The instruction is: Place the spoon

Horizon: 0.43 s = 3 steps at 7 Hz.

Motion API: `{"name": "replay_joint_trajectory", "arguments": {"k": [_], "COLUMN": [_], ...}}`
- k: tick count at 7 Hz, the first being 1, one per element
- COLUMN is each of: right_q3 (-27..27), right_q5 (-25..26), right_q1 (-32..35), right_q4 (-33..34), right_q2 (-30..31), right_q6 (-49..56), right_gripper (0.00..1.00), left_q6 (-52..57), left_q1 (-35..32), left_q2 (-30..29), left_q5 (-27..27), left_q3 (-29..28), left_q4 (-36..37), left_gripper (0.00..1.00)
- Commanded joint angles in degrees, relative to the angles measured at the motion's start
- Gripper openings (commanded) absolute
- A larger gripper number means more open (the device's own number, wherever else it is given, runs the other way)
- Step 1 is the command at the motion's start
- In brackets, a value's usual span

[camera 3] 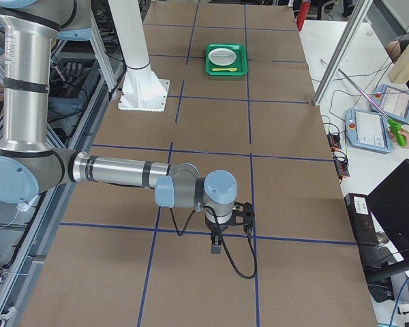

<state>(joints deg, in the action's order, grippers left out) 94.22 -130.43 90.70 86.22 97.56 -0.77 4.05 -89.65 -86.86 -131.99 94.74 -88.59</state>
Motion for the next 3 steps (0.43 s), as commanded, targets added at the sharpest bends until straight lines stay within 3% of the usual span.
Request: {"name": "replay_joint_trajectory", "arguments": {"k": [1,3], "right_q3": [0.0,0.0], "right_q5": [0.0,0.0], "right_q1": [0.0,0.0], "right_q4": [0.0,0.0], "right_q2": [0.0,0.0], "right_q6": [0.0,0.0], "right_gripper": [1.00,1.00], "left_q6": [-0.1,-0.1], "left_q1": [0.0,-0.3], "left_q2": [-0.5,-0.3], "left_q5": [0.1,0.1], "left_q3": [0.0,0.5], "left_q4": [0.1,0.2], "left_gripper": [1.00,1.00]}}
